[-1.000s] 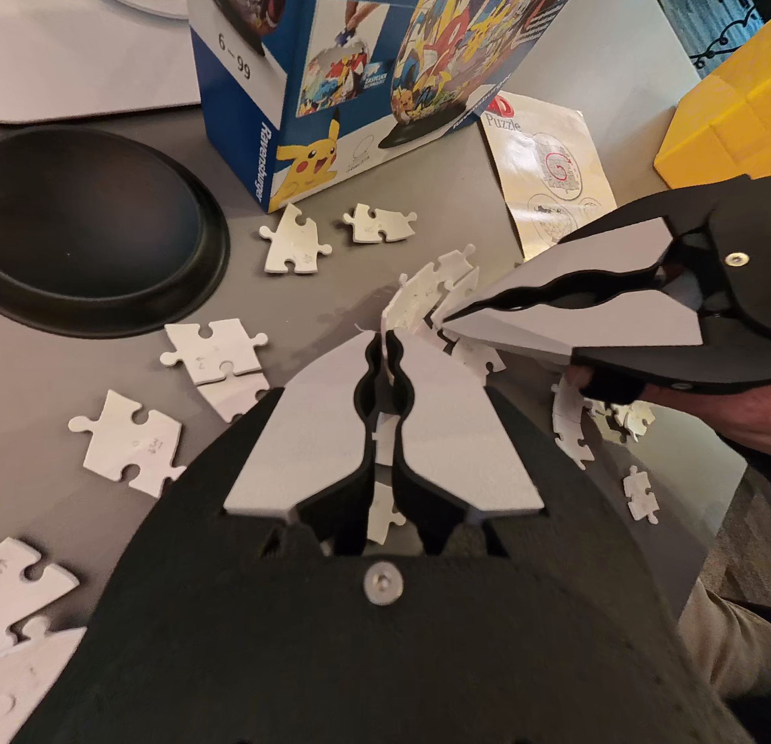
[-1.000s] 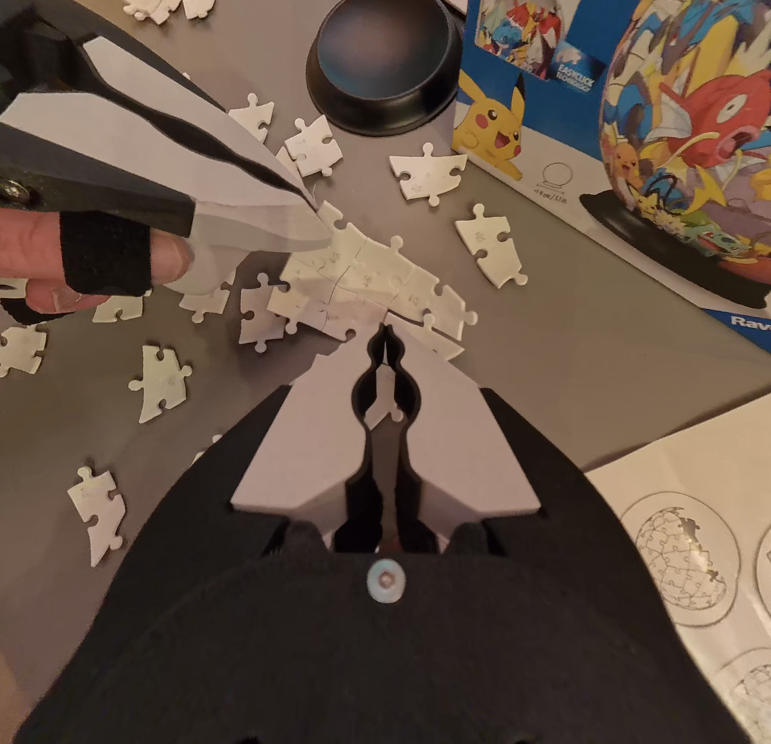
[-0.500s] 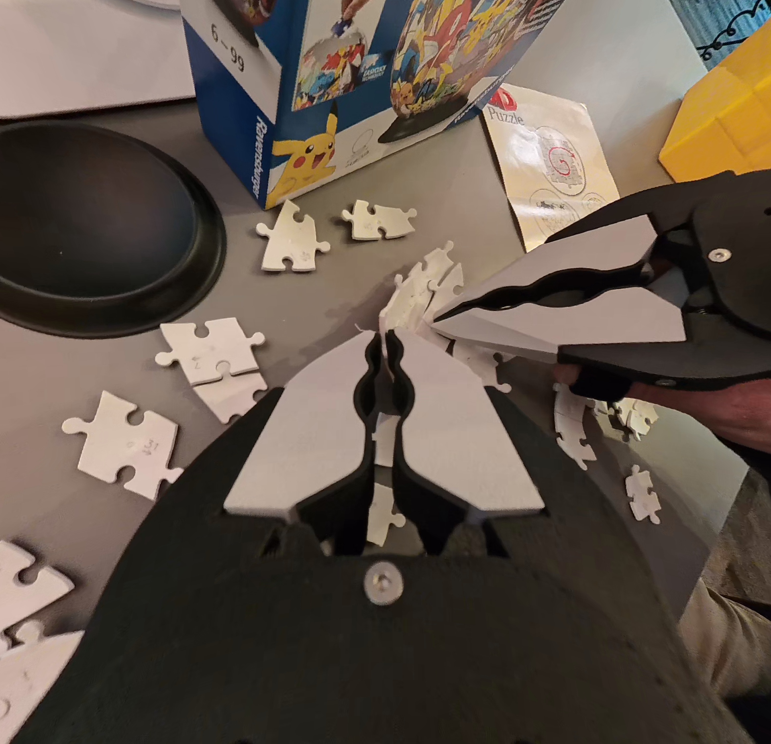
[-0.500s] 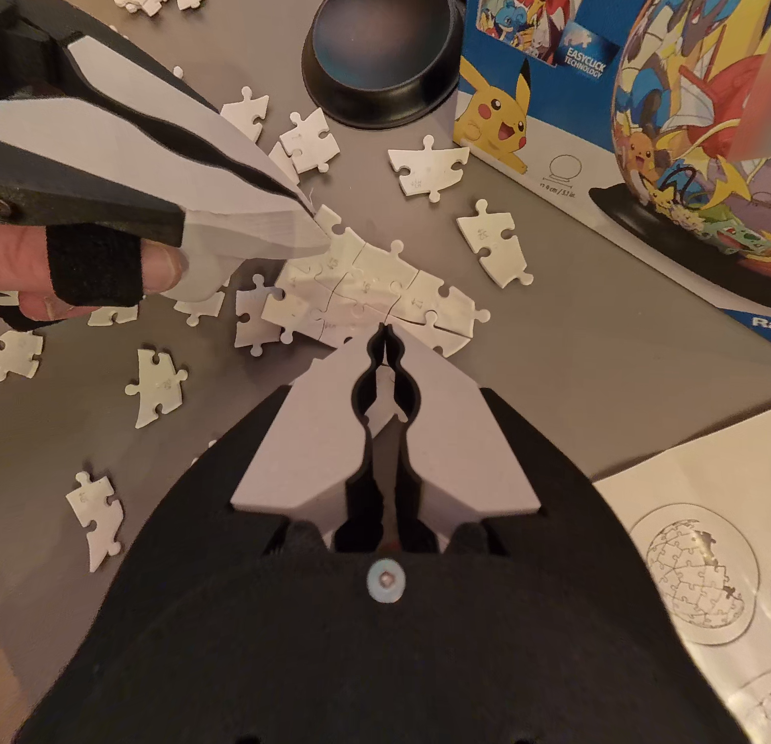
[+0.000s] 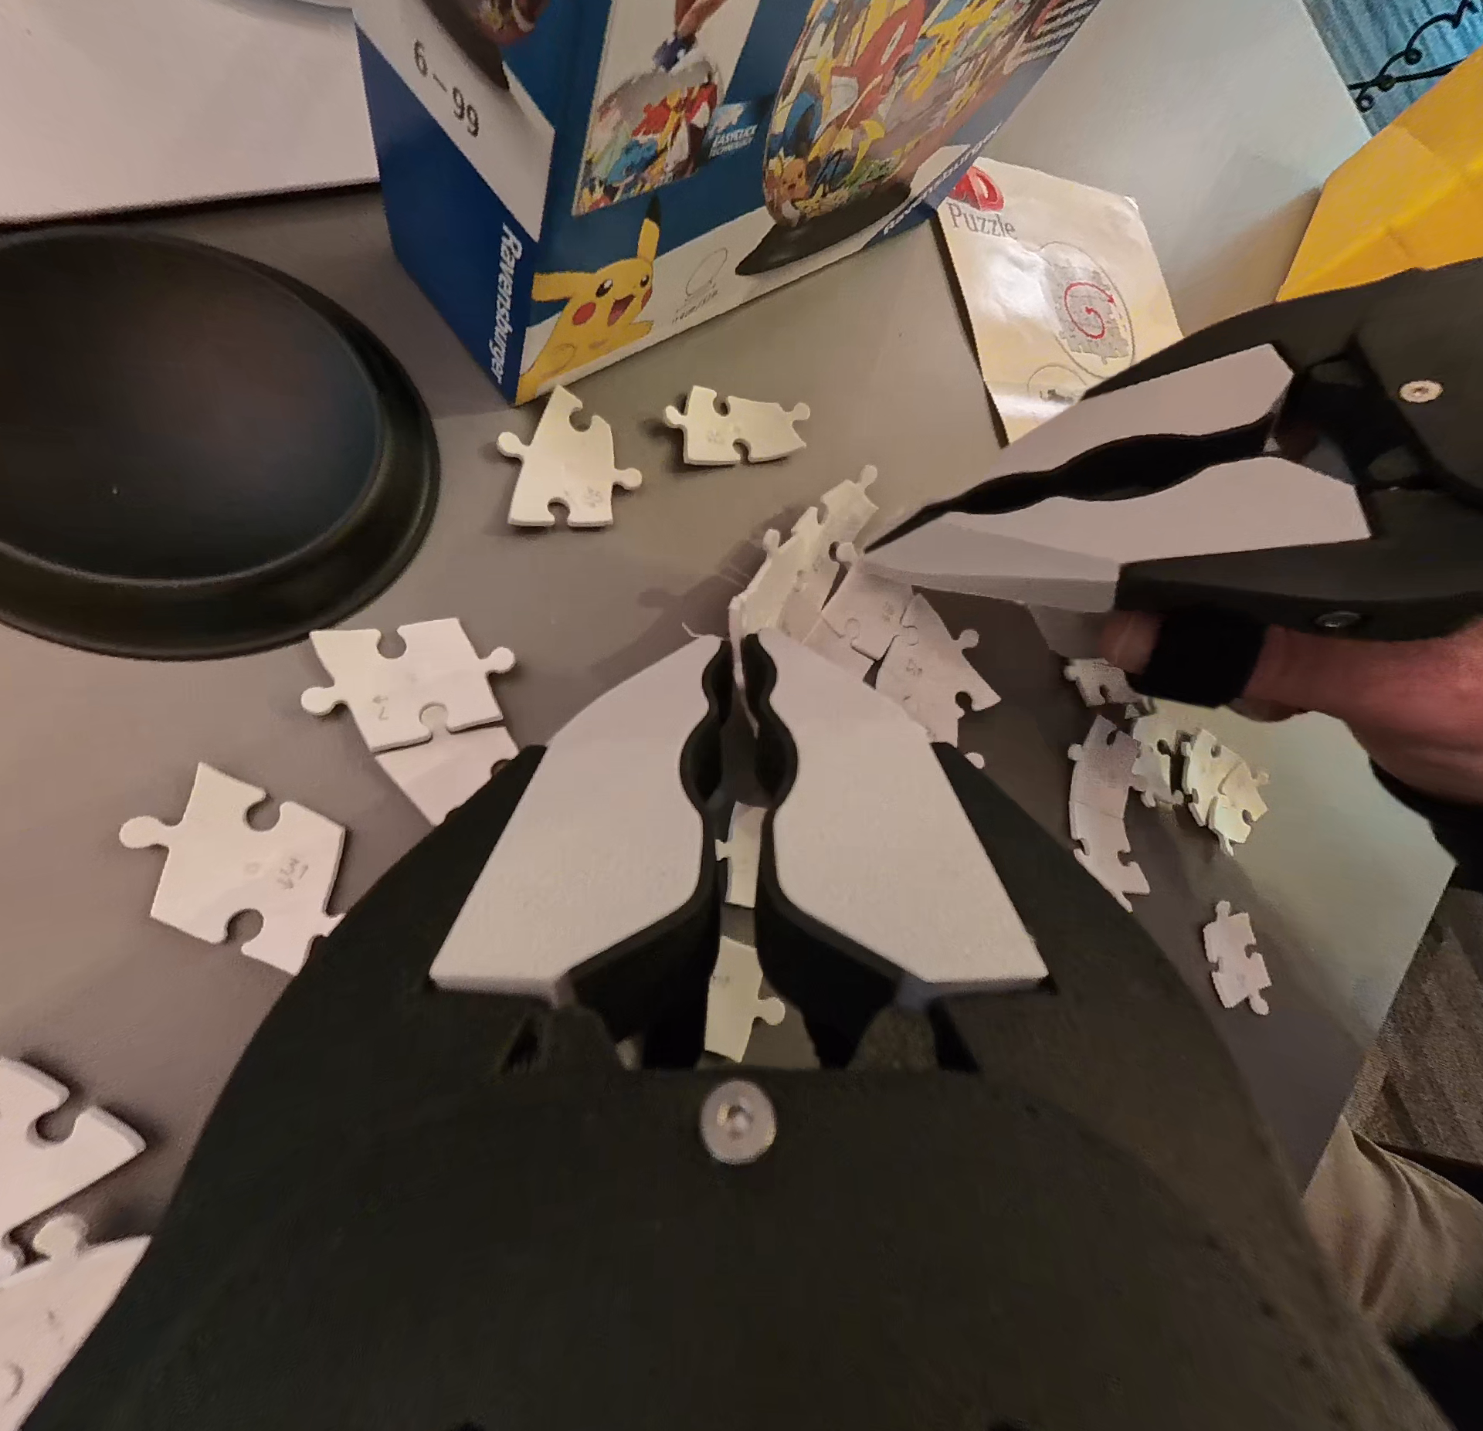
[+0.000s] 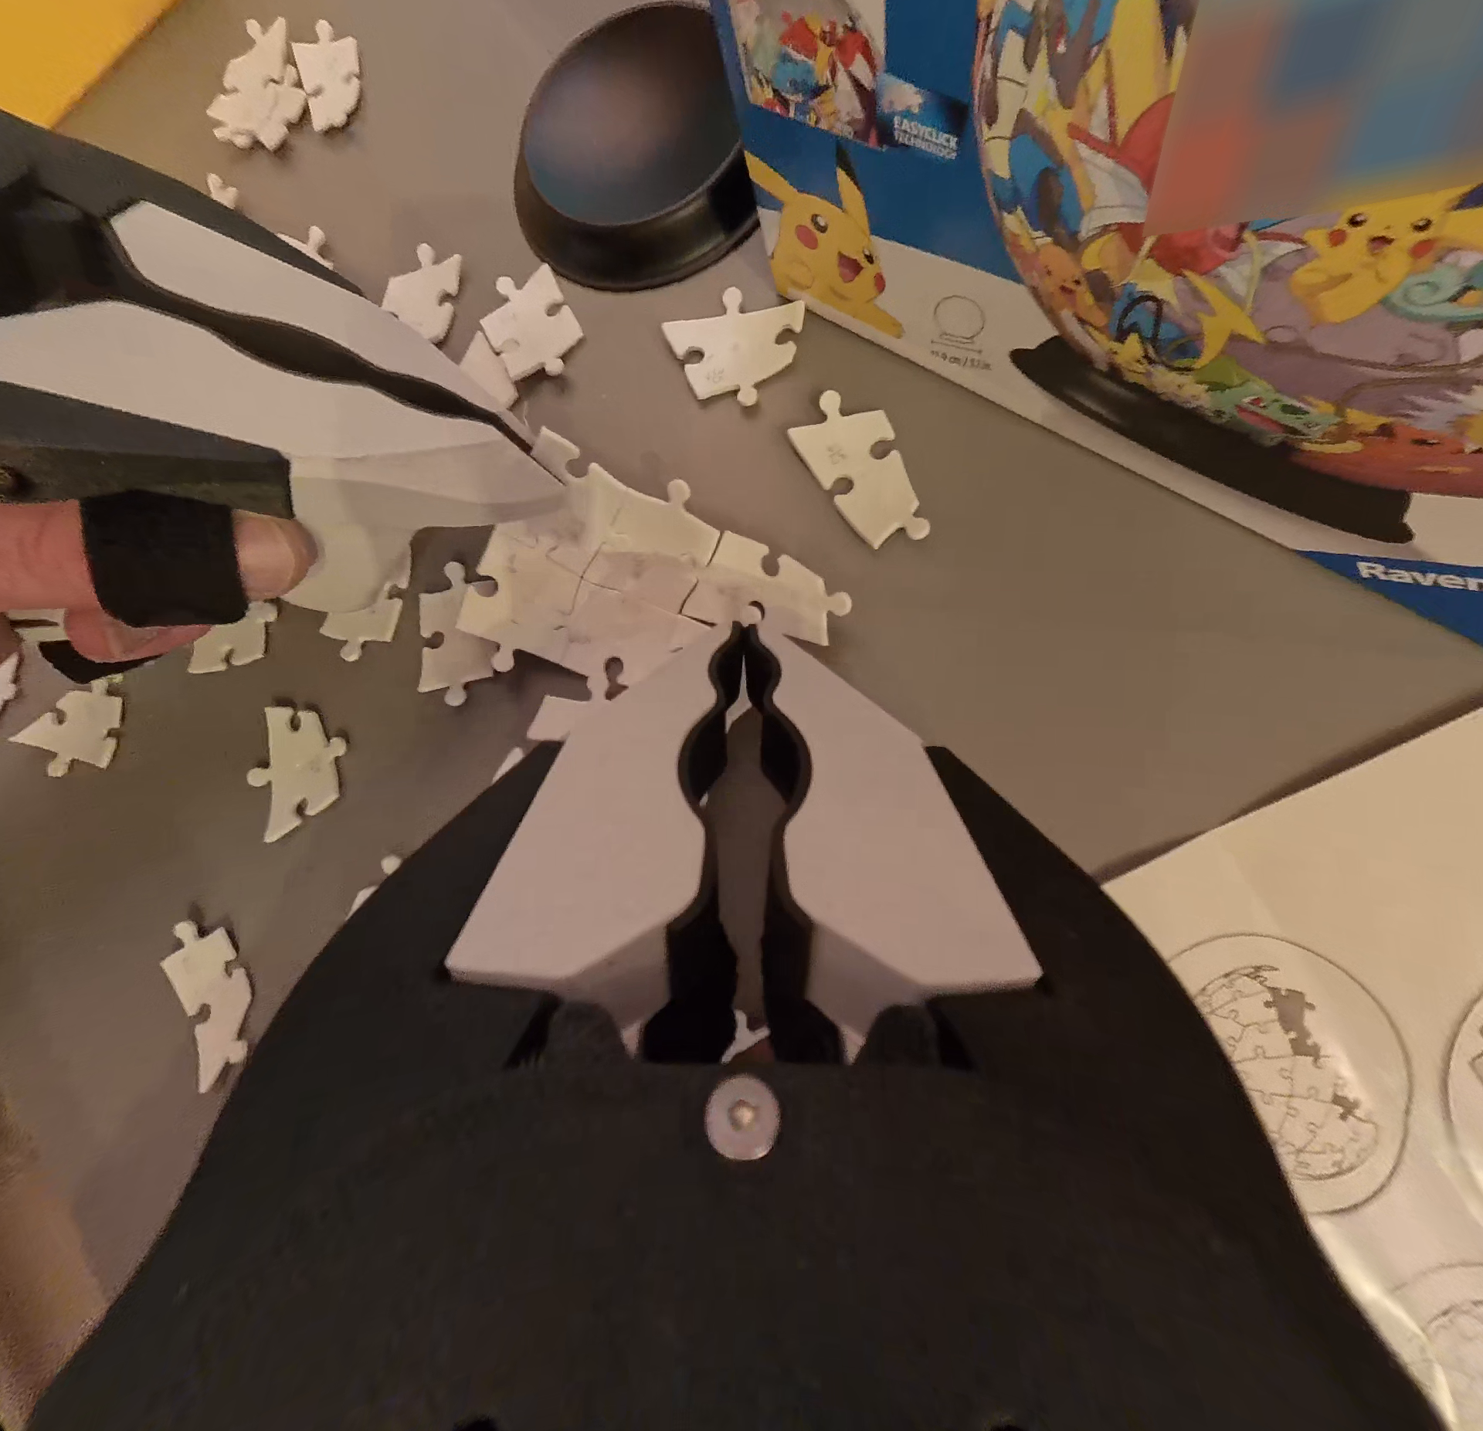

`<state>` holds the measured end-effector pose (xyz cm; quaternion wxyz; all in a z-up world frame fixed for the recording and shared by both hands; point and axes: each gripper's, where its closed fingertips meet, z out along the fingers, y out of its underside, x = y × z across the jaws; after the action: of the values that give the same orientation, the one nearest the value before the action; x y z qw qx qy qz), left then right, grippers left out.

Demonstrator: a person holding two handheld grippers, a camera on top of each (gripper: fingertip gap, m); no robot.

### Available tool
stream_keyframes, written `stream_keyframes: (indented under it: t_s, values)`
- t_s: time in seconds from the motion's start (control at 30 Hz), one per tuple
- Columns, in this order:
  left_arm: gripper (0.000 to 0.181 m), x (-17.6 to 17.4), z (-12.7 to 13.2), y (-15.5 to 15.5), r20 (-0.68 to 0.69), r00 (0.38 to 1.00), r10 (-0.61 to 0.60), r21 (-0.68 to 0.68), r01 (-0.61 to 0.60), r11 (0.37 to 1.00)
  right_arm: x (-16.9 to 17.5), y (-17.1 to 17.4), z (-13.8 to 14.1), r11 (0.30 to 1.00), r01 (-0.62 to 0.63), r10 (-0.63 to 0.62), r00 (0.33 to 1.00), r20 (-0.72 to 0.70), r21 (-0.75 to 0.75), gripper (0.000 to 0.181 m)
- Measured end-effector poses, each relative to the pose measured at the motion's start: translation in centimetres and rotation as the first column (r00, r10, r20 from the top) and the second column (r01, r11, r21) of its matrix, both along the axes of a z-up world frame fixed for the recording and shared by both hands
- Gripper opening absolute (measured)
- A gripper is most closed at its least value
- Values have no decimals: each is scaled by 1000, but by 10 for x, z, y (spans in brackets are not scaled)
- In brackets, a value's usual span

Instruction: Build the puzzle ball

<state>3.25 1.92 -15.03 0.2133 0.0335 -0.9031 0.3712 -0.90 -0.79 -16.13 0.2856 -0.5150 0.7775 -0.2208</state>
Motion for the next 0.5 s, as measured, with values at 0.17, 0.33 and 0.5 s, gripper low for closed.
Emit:
stream_keyframes:
  t_s: [0.17,0.33,0.5]
  values:
    - [3,-1,0,-1,6,1000,-4,6,4,1000,0,-3,-7,1000,-12,11,999,-34,-24,0]
    - [2,-2,0,-2,10,1000,-7,11,7,1000,0,-4,-7,999,-16,14,999,-39,-39,0]
    - [3,-3,0,-2,12,1000,-14,16,14,1000,0,-5,-7,998,-18,16,999,-42,-60,0]
